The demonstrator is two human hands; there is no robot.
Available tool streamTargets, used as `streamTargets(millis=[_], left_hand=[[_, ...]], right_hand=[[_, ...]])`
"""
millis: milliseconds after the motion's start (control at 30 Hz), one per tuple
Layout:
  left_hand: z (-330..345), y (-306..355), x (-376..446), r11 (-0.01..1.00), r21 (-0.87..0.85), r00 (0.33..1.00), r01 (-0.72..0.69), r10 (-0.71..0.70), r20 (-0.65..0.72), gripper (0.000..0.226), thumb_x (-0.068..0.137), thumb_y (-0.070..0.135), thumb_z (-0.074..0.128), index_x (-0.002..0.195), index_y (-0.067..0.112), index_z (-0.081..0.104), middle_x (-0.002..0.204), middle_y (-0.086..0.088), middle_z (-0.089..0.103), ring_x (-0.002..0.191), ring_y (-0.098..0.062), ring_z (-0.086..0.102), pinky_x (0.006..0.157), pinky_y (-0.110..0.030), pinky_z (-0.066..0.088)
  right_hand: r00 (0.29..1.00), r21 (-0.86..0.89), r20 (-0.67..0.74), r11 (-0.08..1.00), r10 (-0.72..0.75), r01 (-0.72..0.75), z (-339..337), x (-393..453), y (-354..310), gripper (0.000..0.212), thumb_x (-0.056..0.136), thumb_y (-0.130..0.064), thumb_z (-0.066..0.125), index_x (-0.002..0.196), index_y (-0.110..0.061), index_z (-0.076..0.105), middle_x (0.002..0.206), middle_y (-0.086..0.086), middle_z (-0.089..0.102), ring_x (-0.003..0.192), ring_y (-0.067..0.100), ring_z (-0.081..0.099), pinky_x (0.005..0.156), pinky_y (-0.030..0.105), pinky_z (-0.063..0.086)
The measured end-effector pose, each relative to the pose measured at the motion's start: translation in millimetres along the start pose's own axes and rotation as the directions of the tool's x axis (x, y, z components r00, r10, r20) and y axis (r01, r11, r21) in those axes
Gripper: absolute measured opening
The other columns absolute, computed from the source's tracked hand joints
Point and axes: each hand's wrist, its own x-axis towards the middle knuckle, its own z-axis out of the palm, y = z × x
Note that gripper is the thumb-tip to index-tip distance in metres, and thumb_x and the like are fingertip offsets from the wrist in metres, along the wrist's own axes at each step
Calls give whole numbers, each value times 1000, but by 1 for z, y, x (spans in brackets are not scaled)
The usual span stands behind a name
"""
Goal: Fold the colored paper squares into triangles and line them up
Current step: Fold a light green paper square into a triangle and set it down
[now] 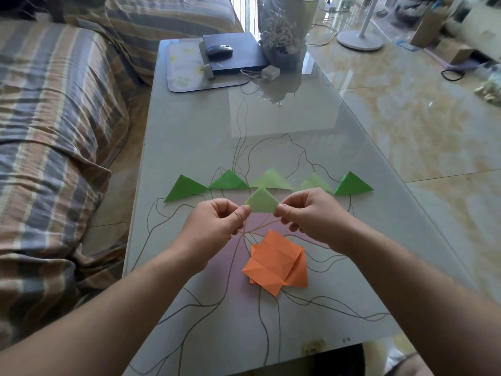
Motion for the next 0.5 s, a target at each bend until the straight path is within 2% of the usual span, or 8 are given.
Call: streamTargets(millis=[167, 267, 367, 433, 500], left_hand=[[18, -10, -3, 1000, -5, 997, 4, -4, 75, 18, 100, 28, 66, 92, 15, 77, 83, -2, 77, 71, -13, 63, 63, -19, 49], [27, -23, -4, 970, 234, 995, -69, 49, 89, 15, 96, 41, 70, 92, 28, 77, 81, 7, 76, 74, -11, 67, 70, -31, 55], [33, -32, -9, 845, 500, 978, -188, 117, 170, 21, 89, 52, 73, 101, 35, 74, 88, 14, 70, 84, -4, 64, 83, -32, 56], [37, -32, -13, 716, 642, 957, -273, 134, 257, 40, 84, 62, 72, 116, 38, 69, 101, 16, 60, 100, -7, 56, 93, -30, 50], [38, -33, -15, 646, 705, 950, -292, 113, 290, 61, 76, 72, 72, 128, 41, 61, 109, 14, 50, 112, -12, 48, 100, -32, 45]], right_hand=[[996, -17, -84, 999, 42, -44, -19, 2, 22, 17, 93, -26, 78, 79, -15, 77, 66, 1, 70, 63, 15, 64, 54, 28, 46], [979, 41, -193, 997, 72, -65, -51, 7, 39, 17, 91, -26, 80, 83, -11, 77, 69, 5, 68, 63, 20, 64, 57, 31, 47], [947, 29, -290, 990, 138, -135, -85, 11, 65, 17, 96, -26, 75, 86, -11, 75, 73, 9, 69, 62, 22, 62, 60, 34, 50], [916, -27, -364, 981, 170, -193, -100, 11, 87, 21, 96, -30, 74, 82, -15, 76, 71, 7, 71, 60, 22, 61, 67, 42, 53], [881, -83, -438, 968, 179, -238, -109, 12, 101, 23, 94, -36, 73, 81, -18, 76, 73, 6, 74, 58, 21, 61, 69, 44, 56]])
